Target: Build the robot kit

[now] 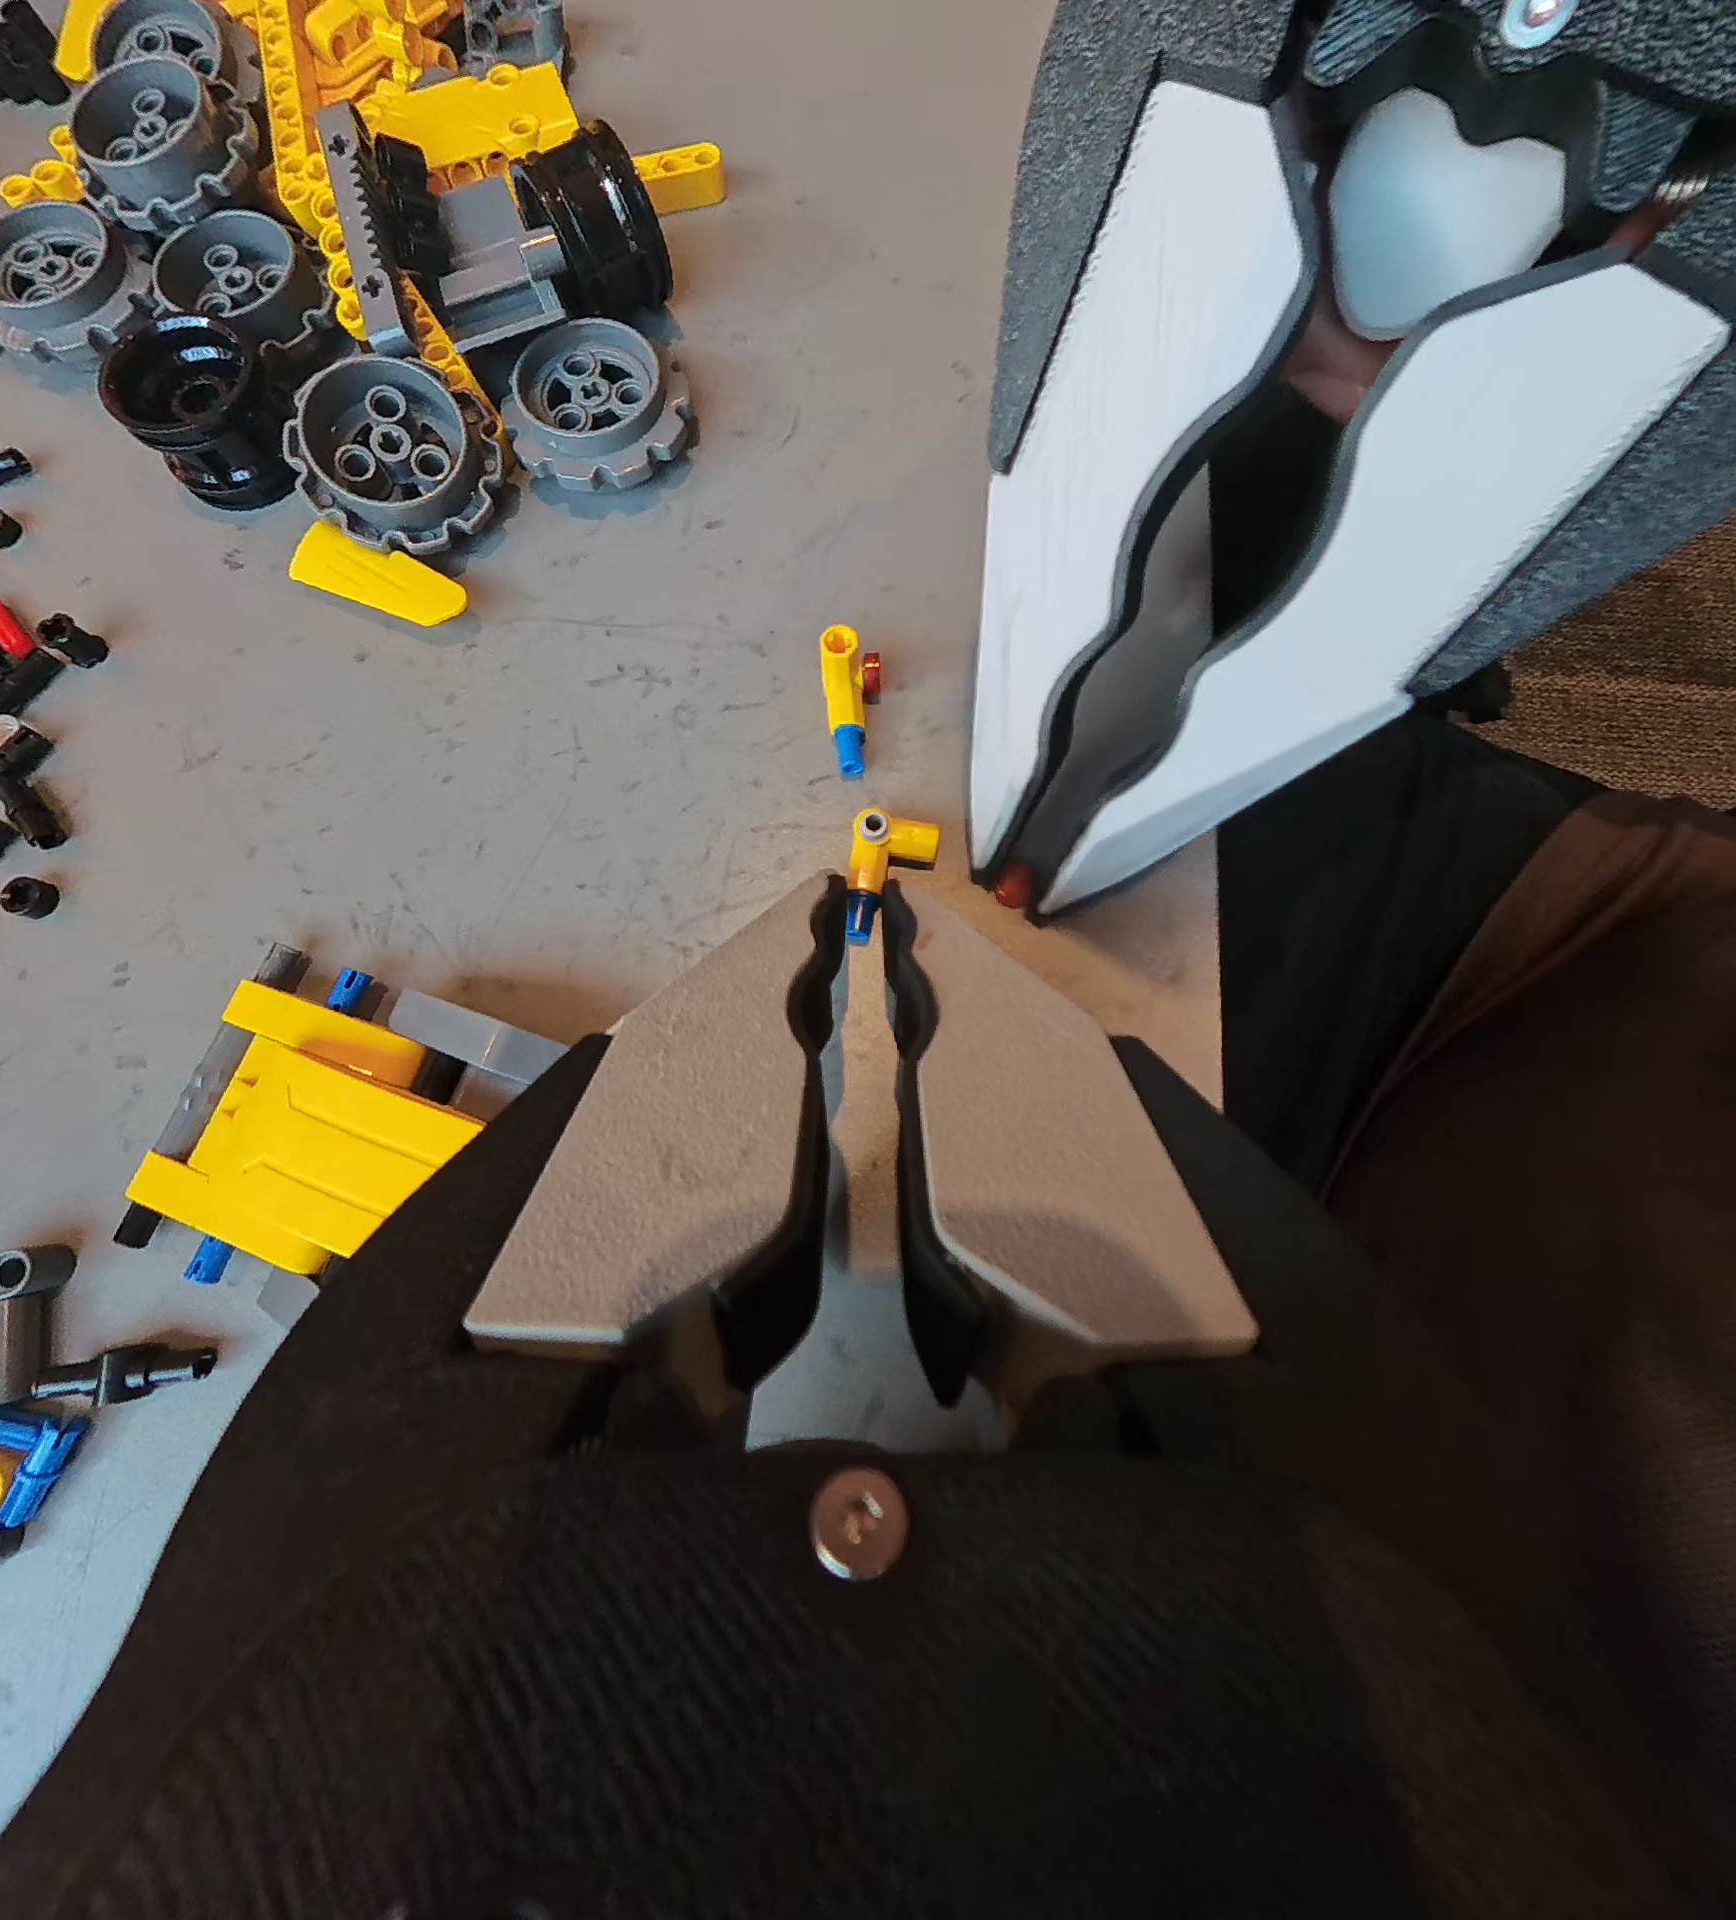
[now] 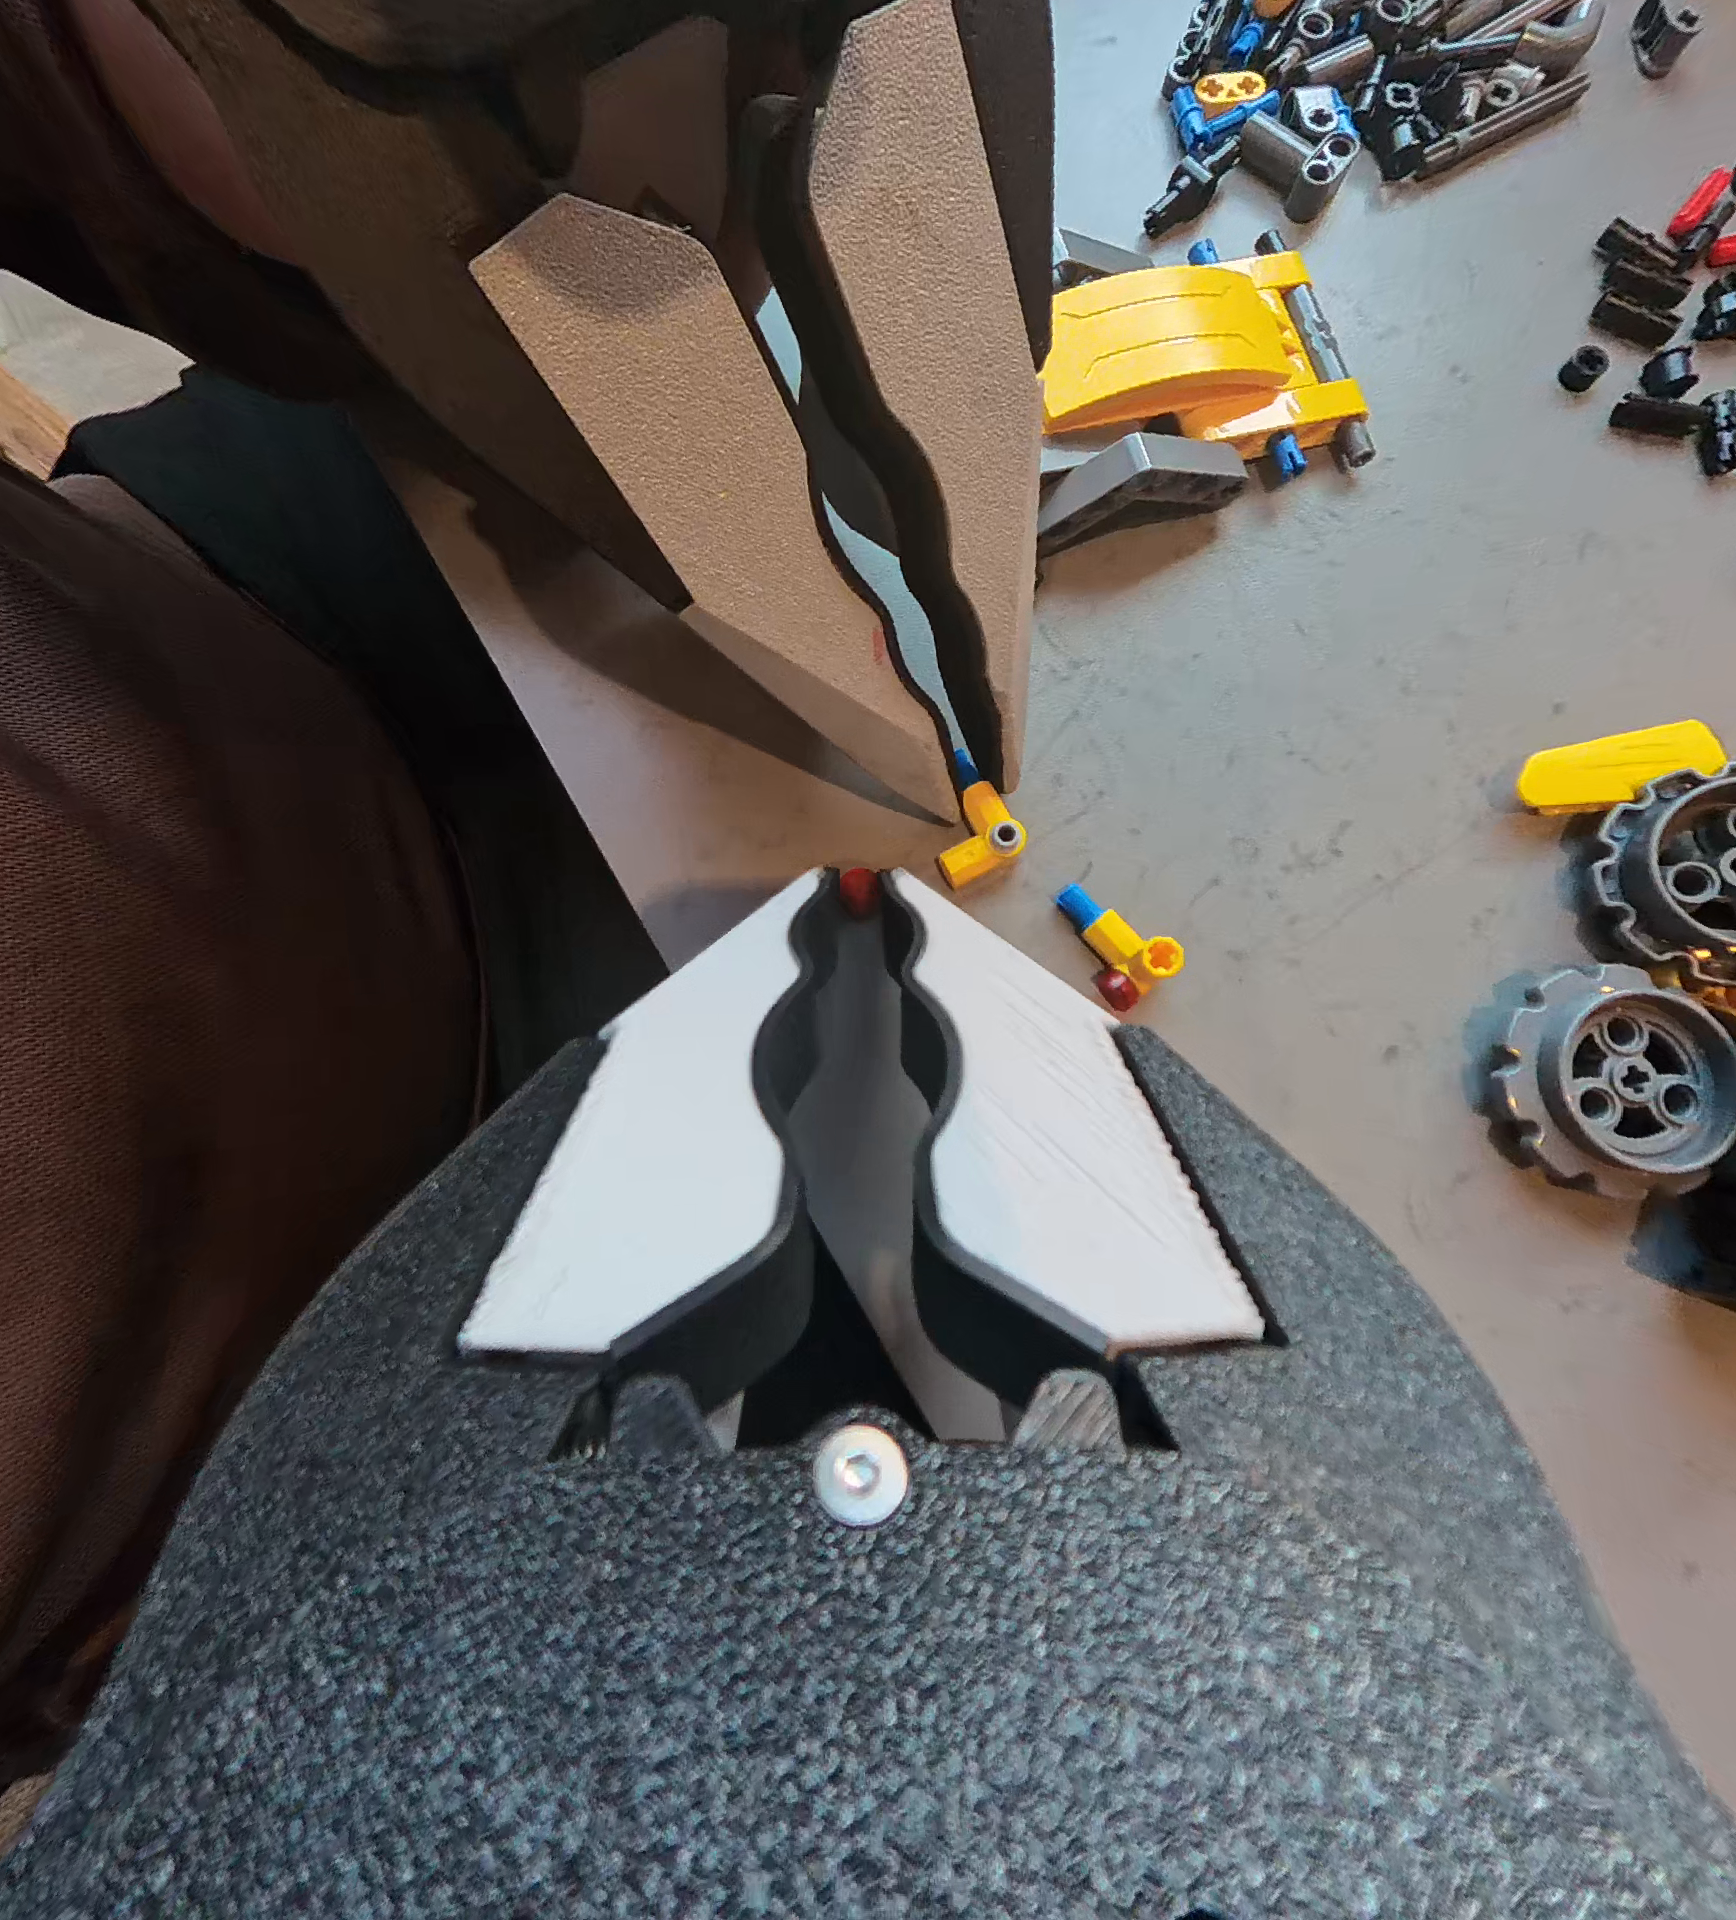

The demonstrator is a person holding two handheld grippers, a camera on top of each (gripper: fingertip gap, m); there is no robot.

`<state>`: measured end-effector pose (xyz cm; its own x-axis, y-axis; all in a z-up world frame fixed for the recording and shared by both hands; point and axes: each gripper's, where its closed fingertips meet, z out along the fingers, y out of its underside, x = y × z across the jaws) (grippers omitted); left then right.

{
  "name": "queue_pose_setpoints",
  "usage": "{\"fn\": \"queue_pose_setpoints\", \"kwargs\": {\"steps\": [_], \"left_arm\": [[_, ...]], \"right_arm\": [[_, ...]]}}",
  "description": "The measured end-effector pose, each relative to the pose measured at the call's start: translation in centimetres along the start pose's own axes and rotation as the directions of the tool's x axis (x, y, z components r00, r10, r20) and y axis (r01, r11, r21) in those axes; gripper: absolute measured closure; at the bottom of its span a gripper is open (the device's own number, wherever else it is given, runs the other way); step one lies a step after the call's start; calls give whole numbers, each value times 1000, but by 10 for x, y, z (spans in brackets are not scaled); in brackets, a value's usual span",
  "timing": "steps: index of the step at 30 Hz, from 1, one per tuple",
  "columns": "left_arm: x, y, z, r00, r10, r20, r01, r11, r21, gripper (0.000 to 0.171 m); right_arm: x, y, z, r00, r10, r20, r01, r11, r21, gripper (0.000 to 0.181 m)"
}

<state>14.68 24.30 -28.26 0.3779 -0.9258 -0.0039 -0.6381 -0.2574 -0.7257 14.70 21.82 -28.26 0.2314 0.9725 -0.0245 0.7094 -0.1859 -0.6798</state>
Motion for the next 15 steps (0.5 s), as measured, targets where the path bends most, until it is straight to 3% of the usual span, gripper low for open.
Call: {"fn": "queue_pose_setpoints", "kwargs": {"steps": [15], "left_arm": [[0, 0, 0, 1000, -8, -7, 8, 1000, 0, 169]], "right_arm": [[-4, -8, -8, 989, -128, -70, 129, 992, 16, 175]]}}
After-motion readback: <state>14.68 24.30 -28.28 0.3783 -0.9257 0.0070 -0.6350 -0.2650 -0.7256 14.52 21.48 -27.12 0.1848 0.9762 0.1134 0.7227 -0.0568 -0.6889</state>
